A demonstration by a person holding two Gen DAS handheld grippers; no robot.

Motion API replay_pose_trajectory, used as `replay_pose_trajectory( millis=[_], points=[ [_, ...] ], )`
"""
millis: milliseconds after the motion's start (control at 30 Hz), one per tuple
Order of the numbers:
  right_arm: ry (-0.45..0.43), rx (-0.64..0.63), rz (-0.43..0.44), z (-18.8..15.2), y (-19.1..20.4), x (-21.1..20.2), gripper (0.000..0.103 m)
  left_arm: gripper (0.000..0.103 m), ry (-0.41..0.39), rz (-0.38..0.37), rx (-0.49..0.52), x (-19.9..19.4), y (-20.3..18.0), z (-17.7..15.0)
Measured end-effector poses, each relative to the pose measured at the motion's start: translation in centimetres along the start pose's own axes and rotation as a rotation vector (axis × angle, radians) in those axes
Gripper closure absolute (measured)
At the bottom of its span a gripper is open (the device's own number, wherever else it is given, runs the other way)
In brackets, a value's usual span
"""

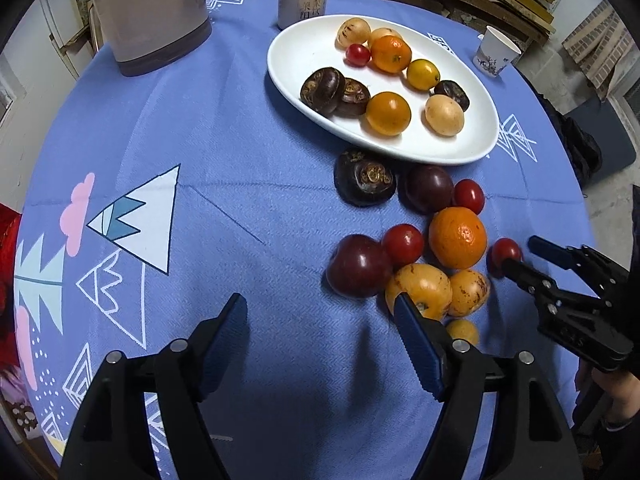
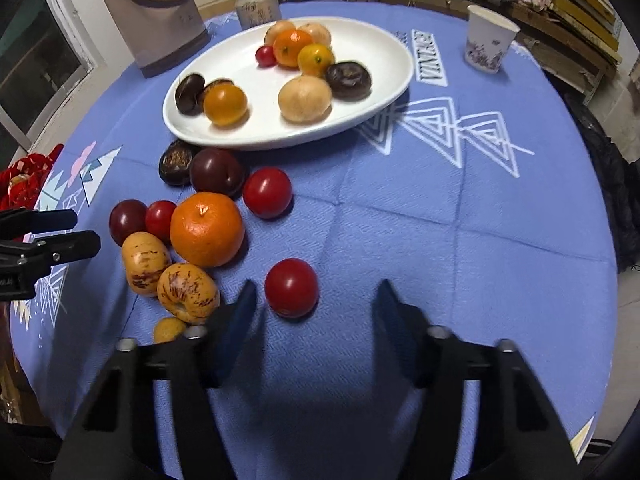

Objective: Organize fruits
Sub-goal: 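Grasp a red cherry tomato with the right tool while the left tool grasps a dark red plum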

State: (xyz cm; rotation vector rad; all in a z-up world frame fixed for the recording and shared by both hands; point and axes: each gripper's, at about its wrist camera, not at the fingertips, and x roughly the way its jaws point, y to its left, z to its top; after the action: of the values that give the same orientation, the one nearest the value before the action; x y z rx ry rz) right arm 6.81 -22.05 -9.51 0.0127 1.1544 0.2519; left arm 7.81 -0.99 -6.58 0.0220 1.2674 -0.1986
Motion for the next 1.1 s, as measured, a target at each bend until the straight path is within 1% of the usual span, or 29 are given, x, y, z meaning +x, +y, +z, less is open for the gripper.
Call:
replay_pose_trajectory(
  millis=[33, 67, 100, 167, 200, 333, 400, 500, 600, 633, 700, 733, 767, 933, 967, 1100],
  points=[
    [0.008, -0.012, 0.004, 0.1, 0.3, 0.3, 0.062, 0.027, 0.004, -0.002, -0.002, 0.1, 0.1, 0.0],
    [0.015, -0.025, 0.006, 0.2, 0.5, 0.5, 0.066, 0.026, 0.006, -0.003, -0.003, 0.2, 0.1, 0.0],
    [0.019, -0.037, 0.006, 0.3, 0.8, 0.7, 0.075, 0.027, 0.009, -0.004, -0.002, 0.4, 0.1, 0.0],
    [0.016, -0.056, -0.003, 0.3, 1.1, 0.8, 0.075, 0.027, 0.01, -0.005, 0.001, 0.7, 0.1, -0.1],
    [0.018, -0.054, 0.005, 0.3, 1.1, 0.8, 0.075, 0.027, 0.009, -0.009, 0.005, 0.9, 0.0, -0.1],
    [0.028, -0.019, 0.038, 0.4, 0.5, 0.8, 0.075, 0.028, 0.008, -0.002, 0.028, 1.7, -0.1, 0.0],
    [0.03, -0.006, 0.046, 0.4, 0.2, 0.8, 0.075, 0.029, 0.026, 0.005, 0.031, 2.5, 0.0, 0.2],
    [0.032, 0.0, 0.051, 0.3, 0.1, 0.8, 0.074, 0.033, 0.048, -0.029, 0.027, 3.3, 0.1, 0.5],
    [0.035, 0.005, 0.053, 0.2, 0.1, 1.0, 0.074, 0.04, 0.054, -0.047, 0.047, 3.9, -0.4, 0.9],
    [0.036, 0.004, 0.053, 0.2, 0.2, 1.0, 0.074, 0.041, 0.061, -0.043, 0.054, 4.2, -0.7, 1.0],
    [0.036, 0.004, 0.05, 0.2, 0.3, 1.0, 0.074, 0.046, 0.043, -0.026, 0.086, 4.3, -1.3, 1.3],
    [0.036, 0.003, 0.049, 0.2, 0.3, 1.0, 0.075, 0.056, 0.038, -0.035, 0.092, 4.2, -1.4, 1.5],
    [0.035, 0.005, 0.048, 0.2, 0.3, 0.9, 0.075, 0.064, 0.038, -0.05, 0.091, 4.1, -1.5, 1.7],
    [0.003, 0.027, 0.065, 0.8, -0.2, -0.4, 0.075, 0.064, 0.049, -0.057, 0.069, 3.1, -1.2, 1.9],
    [-0.006, 0.03, 0.069, 1.0, -0.3, -0.8, 0.075, 0.064, 0.042, -0.06, 0.068, 2.6, -1.2, 2.0],
    [-0.043, 0.052, 0.104, 2.3, -0.6, -2.5, 0.075, 0.064, -0.027, -0.073, 0.076, -0.5, -0.9, 3.1]
  ],
)
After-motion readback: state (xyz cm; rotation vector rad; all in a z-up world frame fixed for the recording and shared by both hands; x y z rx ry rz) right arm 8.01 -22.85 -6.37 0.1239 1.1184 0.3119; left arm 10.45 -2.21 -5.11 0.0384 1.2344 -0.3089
